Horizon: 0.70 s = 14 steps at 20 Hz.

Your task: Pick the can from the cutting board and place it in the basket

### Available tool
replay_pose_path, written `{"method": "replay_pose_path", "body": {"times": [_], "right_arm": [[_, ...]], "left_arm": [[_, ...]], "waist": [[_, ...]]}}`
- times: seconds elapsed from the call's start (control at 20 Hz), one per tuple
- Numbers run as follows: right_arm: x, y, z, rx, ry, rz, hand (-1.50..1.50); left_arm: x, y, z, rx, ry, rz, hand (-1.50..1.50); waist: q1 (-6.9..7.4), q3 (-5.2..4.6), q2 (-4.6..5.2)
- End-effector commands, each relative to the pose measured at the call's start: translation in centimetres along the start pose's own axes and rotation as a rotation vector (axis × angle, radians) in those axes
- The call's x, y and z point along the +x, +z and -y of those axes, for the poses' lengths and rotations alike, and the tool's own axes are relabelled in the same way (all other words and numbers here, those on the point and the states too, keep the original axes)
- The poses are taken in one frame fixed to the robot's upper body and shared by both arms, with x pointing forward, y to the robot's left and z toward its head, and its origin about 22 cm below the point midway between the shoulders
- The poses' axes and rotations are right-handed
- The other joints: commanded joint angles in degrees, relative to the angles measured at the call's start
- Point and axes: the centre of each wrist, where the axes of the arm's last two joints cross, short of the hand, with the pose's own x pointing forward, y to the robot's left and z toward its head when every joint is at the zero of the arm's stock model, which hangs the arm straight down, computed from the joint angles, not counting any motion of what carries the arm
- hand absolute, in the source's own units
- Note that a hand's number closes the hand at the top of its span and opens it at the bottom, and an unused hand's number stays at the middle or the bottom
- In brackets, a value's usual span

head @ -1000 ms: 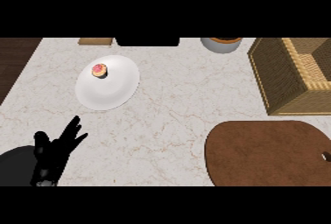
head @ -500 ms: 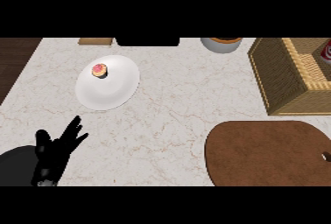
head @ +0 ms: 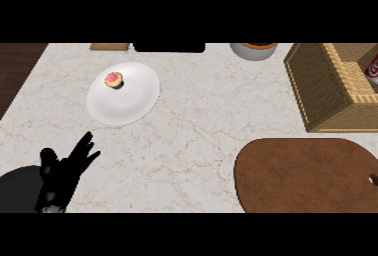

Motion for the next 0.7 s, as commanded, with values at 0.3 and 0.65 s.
{"method": "replay_pose_path", "body": {"times": [0.3,0.65], "right_arm": [[-3.5,-0.7,3.2,-0.028,0.263,0.049,-1.50],[-3.3,-1.8,3.9,-0.078,0.159,0.056,-1.50]], "left_arm": [[-1.9,-0.2,0.6,-0.001,0.020,-0.116,0.00],[-1.1,-0.3,-1.0,0.001,0.015,-0.097,0.00]], "waist": [[-0.31,-0.56,0.41],[-0.15,-0.56,0.32]]}}
